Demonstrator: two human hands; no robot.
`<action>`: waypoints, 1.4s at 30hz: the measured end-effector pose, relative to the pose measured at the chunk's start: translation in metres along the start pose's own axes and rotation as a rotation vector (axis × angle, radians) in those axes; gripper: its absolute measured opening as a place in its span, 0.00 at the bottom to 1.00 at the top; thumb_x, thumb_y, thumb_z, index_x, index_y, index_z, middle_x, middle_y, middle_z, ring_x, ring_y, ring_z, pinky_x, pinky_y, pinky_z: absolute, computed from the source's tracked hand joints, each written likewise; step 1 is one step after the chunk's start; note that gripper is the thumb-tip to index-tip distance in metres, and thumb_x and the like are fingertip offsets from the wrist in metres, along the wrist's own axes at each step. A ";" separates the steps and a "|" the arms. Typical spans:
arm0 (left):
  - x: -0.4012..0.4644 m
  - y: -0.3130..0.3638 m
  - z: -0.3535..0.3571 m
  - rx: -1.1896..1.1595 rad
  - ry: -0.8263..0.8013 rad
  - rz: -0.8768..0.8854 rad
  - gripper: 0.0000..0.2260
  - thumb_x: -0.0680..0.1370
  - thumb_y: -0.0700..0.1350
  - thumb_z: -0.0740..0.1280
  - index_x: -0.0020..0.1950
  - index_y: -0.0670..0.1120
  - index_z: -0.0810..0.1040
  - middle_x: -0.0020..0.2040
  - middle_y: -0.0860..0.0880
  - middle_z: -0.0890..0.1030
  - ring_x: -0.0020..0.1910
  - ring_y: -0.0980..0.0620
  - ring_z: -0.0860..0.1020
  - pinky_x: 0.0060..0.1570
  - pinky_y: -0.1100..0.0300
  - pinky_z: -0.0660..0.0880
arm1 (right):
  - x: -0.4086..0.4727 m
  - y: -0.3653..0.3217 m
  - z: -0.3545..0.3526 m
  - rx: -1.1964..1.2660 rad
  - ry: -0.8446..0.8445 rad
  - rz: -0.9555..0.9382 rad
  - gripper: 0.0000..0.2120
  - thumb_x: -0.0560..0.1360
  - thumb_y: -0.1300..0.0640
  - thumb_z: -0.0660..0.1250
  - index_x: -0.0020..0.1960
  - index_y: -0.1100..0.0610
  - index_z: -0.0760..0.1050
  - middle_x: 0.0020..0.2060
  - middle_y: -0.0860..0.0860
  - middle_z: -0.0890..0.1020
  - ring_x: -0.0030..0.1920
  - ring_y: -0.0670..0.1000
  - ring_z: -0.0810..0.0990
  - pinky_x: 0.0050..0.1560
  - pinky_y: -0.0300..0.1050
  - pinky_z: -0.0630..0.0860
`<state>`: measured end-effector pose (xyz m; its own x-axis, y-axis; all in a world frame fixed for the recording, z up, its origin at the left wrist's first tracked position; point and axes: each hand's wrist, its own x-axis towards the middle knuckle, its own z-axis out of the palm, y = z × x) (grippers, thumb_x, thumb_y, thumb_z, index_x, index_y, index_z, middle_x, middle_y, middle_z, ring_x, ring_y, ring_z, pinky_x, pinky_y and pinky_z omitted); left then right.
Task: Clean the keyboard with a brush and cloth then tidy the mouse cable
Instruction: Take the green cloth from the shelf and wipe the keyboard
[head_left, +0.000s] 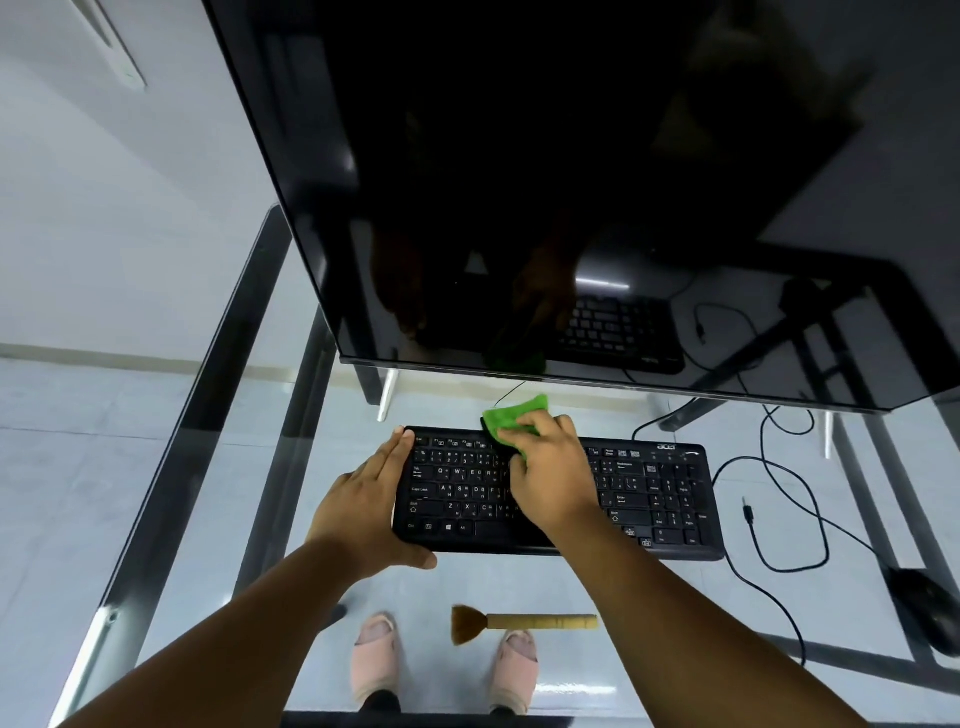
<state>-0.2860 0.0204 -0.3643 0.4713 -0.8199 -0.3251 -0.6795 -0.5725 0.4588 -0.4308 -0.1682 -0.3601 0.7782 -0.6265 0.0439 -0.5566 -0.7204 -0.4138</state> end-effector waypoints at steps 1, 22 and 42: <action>0.000 0.000 0.000 -0.003 -0.002 -0.002 0.64 0.56 0.67 0.76 0.78 0.53 0.36 0.79 0.57 0.44 0.77 0.54 0.56 0.74 0.53 0.58 | 0.001 0.001 0.001 0.006 0.020 0.050 0.19 0.71 0.66 0.66 0.58 0.54 0.82 0.54 0.49 0.79 0.52 0.54 0.72 0.51 0.47 0.78; -0.003 0.004 -0.003 -0.012 -0.002 -0.027 0.66 0.57 0.64 0.77 0.78 0.51 0.34 0.79 0.55 0.42 0.77 0.53 0.56 0.74 0.54 0.57 | 0.006 -0.021 0.006 0.008 -0.107 -0.105 0.24 0.73 0.69 0.62 0.64 0.49 0.79 0.56 0.45 0.77 0.52 0.52 0.69 0.57 0.44 0.73; 0.027 0.107 0.035 0.202 0.034 0.110 0.56 0.65 0.74 0.63 0.77 0.51 0.33 0.76 0.55 0.31 0.75 0.56 0.33 0.75 0.51 0.38 | -0.046 0.148 -0.061 -0.100 0.205 0.522 0.23 0.69 0.70 0.62 0.63 0.60 0.77 0.59 0.59 0.78 0.48 0.64 0.74 0.54 0.52 0.71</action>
<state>-0.3659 -0.0629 -0.3527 0.4042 -0.8790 -0.2529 -0.8251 -0.4698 0.3138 -0.5667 -0.2635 -0.3681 0.3253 -0.9449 0.0367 -0.8850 -0.3178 -0.3403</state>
